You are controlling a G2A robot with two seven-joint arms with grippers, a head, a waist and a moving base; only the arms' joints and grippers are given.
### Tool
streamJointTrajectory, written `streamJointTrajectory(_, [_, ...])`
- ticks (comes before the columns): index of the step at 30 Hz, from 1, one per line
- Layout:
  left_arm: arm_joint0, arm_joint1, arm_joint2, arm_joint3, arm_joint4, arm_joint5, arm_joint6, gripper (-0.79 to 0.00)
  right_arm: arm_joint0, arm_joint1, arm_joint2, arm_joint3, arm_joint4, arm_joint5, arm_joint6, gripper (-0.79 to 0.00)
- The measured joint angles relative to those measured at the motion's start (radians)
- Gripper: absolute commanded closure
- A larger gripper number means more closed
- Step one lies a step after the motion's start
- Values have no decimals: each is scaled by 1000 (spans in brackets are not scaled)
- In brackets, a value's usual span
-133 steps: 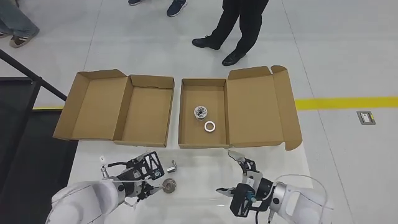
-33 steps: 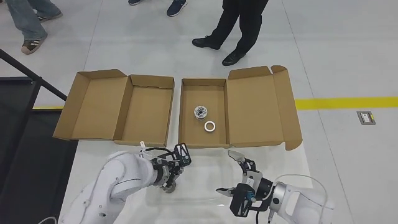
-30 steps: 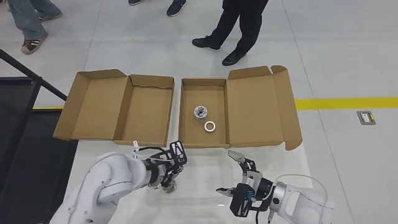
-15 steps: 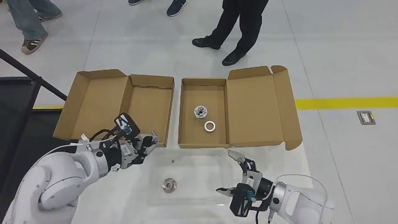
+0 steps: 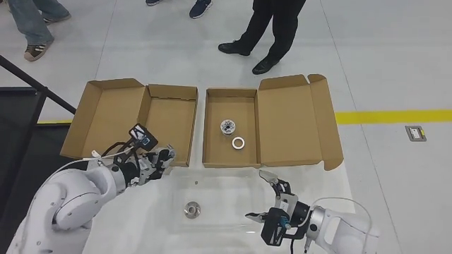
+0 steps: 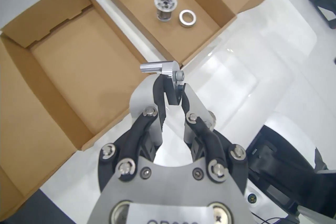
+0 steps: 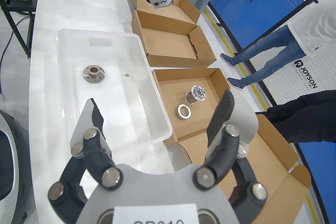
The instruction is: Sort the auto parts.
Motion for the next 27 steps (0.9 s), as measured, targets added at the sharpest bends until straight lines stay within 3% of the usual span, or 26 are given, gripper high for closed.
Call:
streamJointTrajectory(4, [-92,-5,45,119,46,32,14,0,0,0,0,0,0,0,0,-785])
streamJointTrajectory(13, [-361,-36,219,495,87,19,32,0,0,0,0,0,0,0,0,-785])
streamJointTrajectory(19, [-535,-81,390,710,181,0,62,0,0,0,0,0,0,0,0,-785])
streamJointTrajectory(27, [-662,-146,574,884,342,45,157,0,0,0,0,0,0,0,0,-785])
